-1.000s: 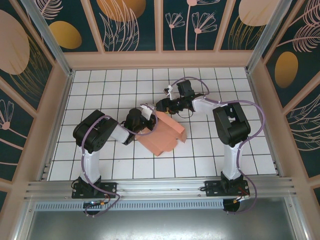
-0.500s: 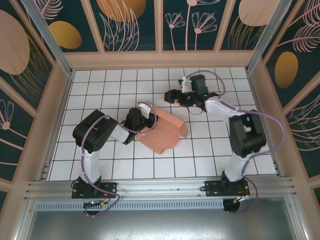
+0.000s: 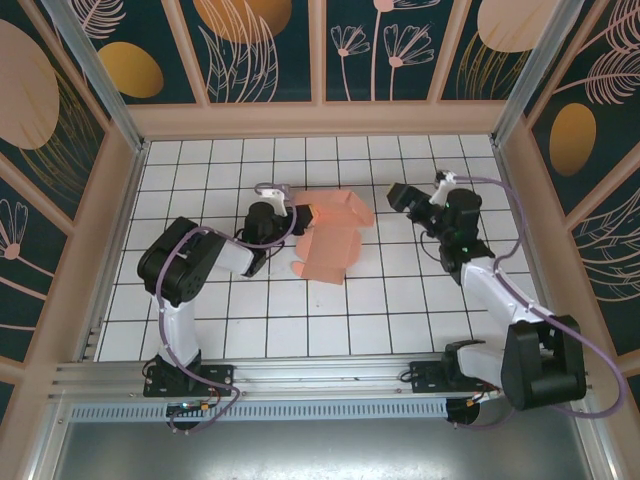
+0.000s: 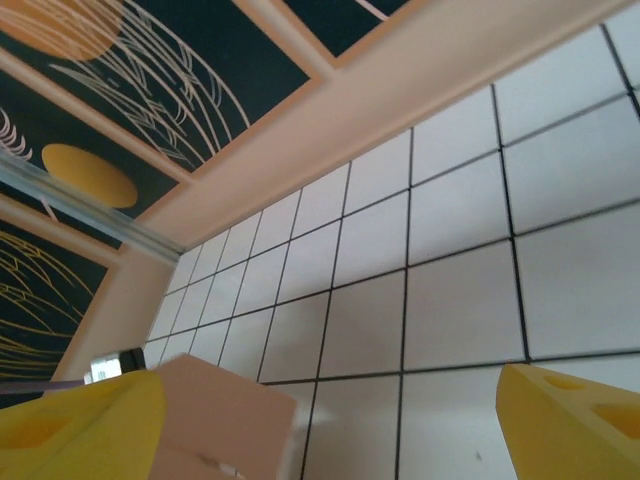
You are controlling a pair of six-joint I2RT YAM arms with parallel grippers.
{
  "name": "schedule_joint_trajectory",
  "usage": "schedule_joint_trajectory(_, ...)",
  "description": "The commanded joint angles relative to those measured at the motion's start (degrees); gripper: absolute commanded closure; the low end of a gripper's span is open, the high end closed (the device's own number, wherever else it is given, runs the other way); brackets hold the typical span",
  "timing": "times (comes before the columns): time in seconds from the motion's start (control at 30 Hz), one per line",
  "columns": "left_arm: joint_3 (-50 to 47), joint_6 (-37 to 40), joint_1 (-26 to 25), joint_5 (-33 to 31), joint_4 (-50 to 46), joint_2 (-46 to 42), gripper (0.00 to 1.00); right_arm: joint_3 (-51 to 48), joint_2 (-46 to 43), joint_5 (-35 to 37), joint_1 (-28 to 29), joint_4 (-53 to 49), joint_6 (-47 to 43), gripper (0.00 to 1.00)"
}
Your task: Fold the paper box
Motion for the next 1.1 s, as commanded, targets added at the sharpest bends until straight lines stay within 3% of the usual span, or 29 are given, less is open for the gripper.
schedule_joint_trajectory(0.0,1.3,-8.2,1.0,4.8,7.6,-0.9,1.0,-5.1,-3.7,-3.2,-0.9,11.6,5.6,0.14)
schedule_joint_trajectory(0.3,1.0,-11.8,1.0,4.5,9.5,-4.0,1.0,-11.9,-2.3,-11.3,2.0,24.9,15.5,0.19)
schedule_joint_trajectory(0.6,0.0,-15.1,1.0,4.5,13.2,-4.5,1.0,-10.7,3.4,-8.7,11.9,37.6,21.4,0.25)
schedule_joint_trajectory(0.77,-0.2,-14.5,1.0,5.2,13.1,-4.8,1.0,-8.9,6.8,-9.1,13.9,40.0,23.4,0.34)
schedule_joint_trajectory(0.87,-0.9,-13.9,1.0,5.5,13.4,-5.5,1.0,-7.5,9.1,-10.4,13.9,41.3,24.7,0.49)
schedule_joint_trajectory(1.07,-2.5,-12.6,1.0,3.9,12.3,-7.6,1.0,-4.9,12.9,-13.9,14.0,45.8,26.7,0.5)
